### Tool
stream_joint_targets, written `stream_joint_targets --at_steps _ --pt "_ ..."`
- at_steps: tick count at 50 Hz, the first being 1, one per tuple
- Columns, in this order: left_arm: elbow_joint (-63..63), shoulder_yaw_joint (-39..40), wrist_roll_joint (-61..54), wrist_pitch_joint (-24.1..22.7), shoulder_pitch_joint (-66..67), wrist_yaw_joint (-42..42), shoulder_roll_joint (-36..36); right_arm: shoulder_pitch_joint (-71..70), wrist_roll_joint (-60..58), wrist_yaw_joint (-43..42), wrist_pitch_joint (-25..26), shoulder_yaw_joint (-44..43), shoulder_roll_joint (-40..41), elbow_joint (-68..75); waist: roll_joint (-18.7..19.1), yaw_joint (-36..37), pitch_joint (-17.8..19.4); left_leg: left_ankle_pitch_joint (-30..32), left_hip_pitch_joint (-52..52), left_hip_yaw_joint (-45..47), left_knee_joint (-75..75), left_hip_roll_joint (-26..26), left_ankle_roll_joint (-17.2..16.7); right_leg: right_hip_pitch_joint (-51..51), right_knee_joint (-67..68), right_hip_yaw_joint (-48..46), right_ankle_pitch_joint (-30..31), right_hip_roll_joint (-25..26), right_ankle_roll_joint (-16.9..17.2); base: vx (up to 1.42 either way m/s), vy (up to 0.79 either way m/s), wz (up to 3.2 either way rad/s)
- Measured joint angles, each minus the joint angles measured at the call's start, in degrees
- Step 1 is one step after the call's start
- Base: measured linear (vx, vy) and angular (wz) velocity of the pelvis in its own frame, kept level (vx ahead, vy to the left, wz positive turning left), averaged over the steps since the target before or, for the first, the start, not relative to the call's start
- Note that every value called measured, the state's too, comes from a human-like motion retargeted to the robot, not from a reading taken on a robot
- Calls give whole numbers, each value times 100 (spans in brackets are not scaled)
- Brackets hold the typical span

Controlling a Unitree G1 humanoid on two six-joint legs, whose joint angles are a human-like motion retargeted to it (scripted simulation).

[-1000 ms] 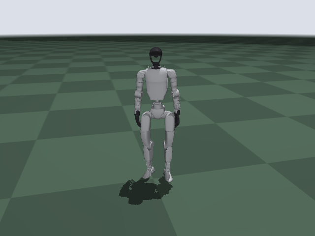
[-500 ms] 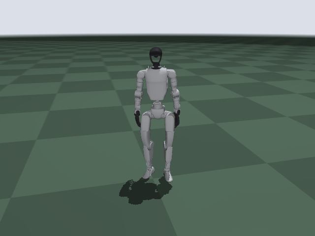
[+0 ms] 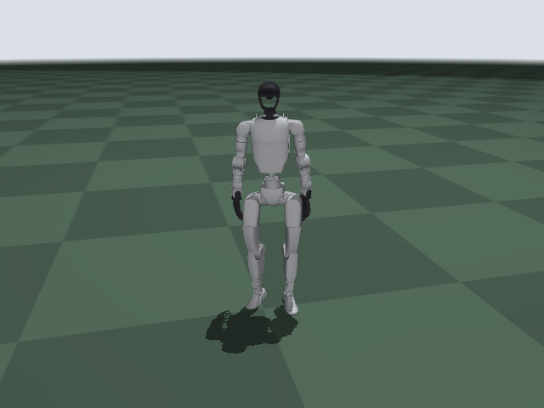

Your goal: Upper body actions

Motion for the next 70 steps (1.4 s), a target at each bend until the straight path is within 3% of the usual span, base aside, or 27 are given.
stream_joint_targets --at_steps 70 --pt "-5 -11 -23 7 21 1 -3 17 5 -16 -14 9 -1 7 3 -16 8 28 -5 -9 13 2 1 -9 4 12 10 2 -5 0 0 0"
